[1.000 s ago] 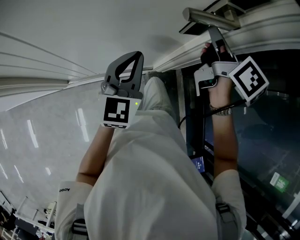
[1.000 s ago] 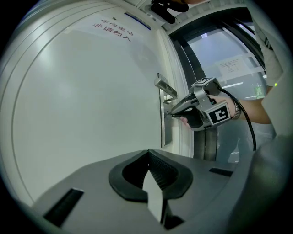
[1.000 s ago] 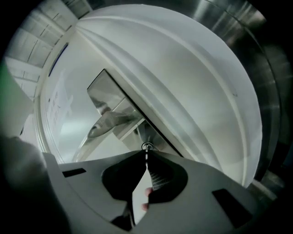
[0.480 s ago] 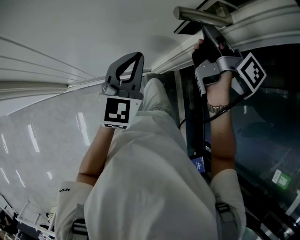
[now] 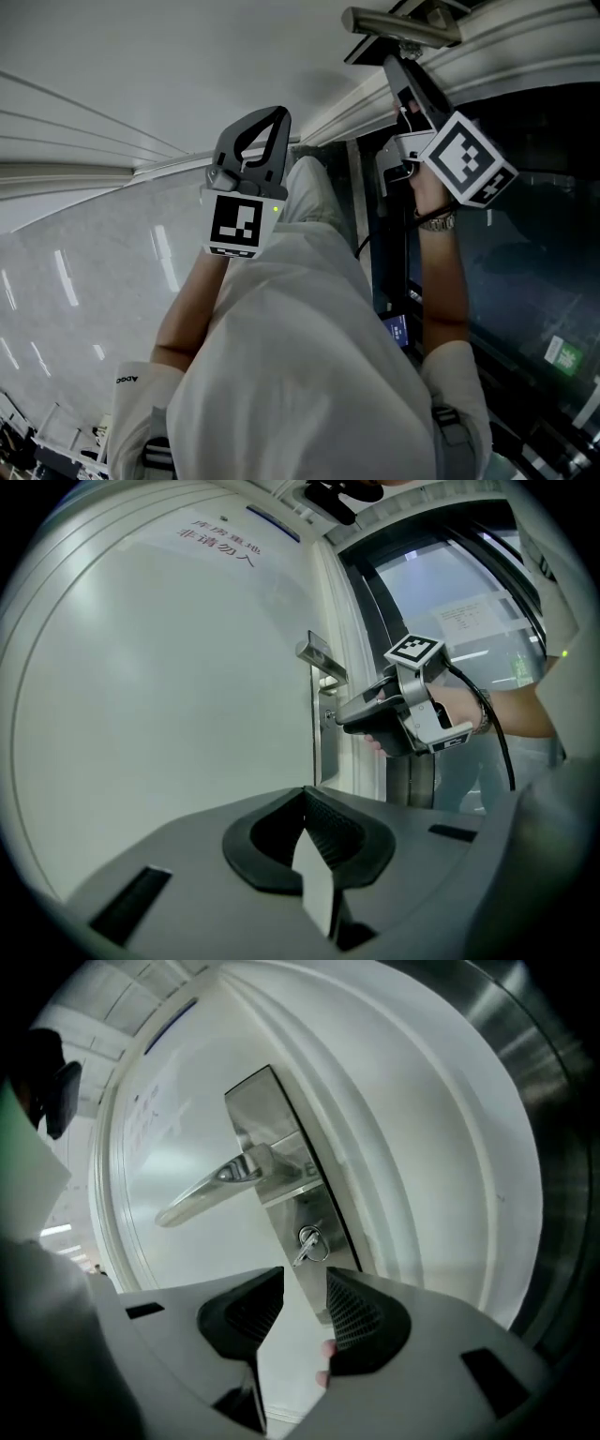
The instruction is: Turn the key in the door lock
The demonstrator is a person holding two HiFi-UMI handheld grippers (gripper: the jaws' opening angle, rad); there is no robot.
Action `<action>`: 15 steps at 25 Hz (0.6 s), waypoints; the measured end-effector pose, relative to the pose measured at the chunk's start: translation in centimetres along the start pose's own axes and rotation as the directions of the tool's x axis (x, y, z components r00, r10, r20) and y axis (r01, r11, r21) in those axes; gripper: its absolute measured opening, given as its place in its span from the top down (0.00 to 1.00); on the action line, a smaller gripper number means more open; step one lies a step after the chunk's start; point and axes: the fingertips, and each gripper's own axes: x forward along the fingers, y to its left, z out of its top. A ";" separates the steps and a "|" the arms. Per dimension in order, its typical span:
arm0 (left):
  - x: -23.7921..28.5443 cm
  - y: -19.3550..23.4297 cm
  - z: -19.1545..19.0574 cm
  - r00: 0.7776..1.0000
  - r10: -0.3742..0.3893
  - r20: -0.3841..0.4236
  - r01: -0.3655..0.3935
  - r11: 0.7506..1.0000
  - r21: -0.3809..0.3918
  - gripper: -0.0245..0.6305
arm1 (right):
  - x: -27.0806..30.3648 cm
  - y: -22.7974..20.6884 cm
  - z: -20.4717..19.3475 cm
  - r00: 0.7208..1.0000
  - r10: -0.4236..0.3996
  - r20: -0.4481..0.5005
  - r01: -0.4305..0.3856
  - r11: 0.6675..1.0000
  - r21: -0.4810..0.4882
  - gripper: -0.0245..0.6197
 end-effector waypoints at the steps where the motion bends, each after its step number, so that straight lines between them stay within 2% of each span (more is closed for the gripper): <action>1: 0.0 -0.2 0.0 1.000 -0.004 0.001 0.004 1.000 0.001 0.95 | -0.1 -0.1 0.1 1.000 -0.022 0.006 0.023 0.998 -0.058 0.78; 4: 0.0 -0.3 -0.1 1.000 -0.009 -0.002 0.009 1.000 0.002 0.95 | -0.4 0.1 0.5 0.997 -0.070 0.025 0.074 0.970 -0.230 0.78; 7: -0.1 0.0 -0.1 1.000 -0.002 -0.004 0.002 1.000 0.000 0.95 | -0.5 0.4 0.6 0.993 -0.112 0.037 0.117 0.910 -0.398 0.78; 9: -0.2 0.0 -0.1 1.000 0.002 -0.003 -0.002 1.000 0.001 0.95 | -0.6 0.4 0.8 0.985 -0.160 0.068 0.171 0.827 -0.536 0.78; 11: -0.3 0.1 -0.1 1.000 0.004 -0.003 -0.004 1.000 0.001 0.95 | -0.7 0.6 1.0 0.974 -0.201 0.108 0.221 0.717 -0.661 0.78; 13: -0.3 0.2 -0.2 1.000 0.006 -0.004 -0.006 1.000 0.000 0.95 | -0.7 0.8 1.0 0.965 -0.225 0.137 0.250 0.619 -0.745 0.78; 15: -0.4 0.3 -0.3 1.000 0.008 -0.004 -0.008 1.000 0.000 0.95 | -0.6 1.0 1.0 0.957 -0.245 0.159 0.270 0.534 -0.801 0.78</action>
